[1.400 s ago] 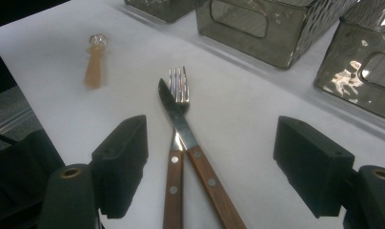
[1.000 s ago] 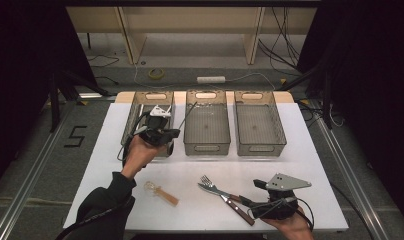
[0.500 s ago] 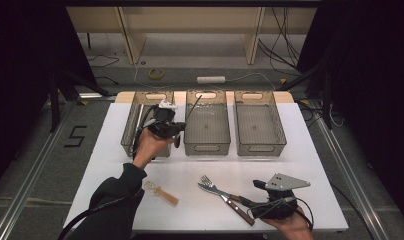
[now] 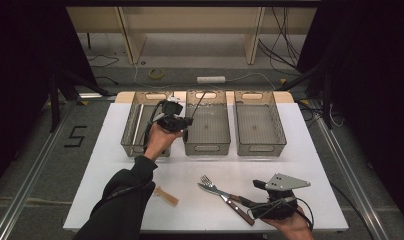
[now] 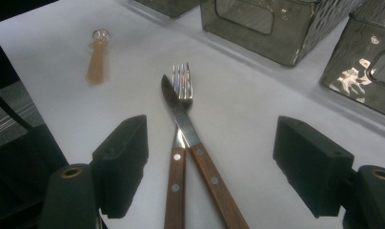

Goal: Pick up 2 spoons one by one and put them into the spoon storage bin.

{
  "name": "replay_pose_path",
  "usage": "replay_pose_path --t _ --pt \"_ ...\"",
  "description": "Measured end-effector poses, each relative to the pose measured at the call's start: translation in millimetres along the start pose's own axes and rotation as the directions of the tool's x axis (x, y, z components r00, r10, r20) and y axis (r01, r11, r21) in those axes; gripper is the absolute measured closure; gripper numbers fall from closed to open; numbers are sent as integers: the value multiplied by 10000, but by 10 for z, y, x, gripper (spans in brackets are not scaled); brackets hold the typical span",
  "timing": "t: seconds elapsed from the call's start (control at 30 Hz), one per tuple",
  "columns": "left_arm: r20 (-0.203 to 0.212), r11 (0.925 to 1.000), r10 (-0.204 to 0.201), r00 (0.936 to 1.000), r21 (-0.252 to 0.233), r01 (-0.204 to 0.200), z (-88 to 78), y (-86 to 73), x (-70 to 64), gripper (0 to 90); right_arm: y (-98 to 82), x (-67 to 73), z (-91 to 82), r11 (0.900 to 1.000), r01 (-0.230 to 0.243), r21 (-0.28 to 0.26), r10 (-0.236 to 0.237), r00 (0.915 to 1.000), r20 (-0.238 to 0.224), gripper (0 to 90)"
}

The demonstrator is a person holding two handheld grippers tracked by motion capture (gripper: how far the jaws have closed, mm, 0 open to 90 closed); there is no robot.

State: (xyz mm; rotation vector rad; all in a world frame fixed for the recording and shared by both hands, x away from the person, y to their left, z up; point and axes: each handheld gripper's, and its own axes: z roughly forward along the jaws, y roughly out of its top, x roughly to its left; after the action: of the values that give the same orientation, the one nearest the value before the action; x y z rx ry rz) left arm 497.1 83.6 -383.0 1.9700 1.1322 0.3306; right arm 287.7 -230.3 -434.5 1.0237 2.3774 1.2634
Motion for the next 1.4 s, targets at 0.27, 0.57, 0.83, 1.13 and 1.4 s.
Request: replay_pose_path --t 0.27,0.57,0.83,1.13,1.4 --pt "-138 9999 -136 9998 54 137 88 55 20 891 3 4 0 10000 51 -56 -51 10000 -23 288" --pt "-347 9995 -246 9991 186 252 208 71 44 890 4 8 2 10000 65 -20 -65 10000 -38 288" --pt "-405 9988 -410 9983 260 421 324 57 35 888 7 4 -10 9999 19 -122 -20 10000 -30 283" --pt "-245 9972 -726 9971 160 730 371 30 48 824 6 7 -13 9999 37 -147 -38 10000 -41 283" --pt "-280 9980 -312 9991 541 327 206 27 78 524 1 5 -10 9999 35 -114 -35 10000 -35 282"
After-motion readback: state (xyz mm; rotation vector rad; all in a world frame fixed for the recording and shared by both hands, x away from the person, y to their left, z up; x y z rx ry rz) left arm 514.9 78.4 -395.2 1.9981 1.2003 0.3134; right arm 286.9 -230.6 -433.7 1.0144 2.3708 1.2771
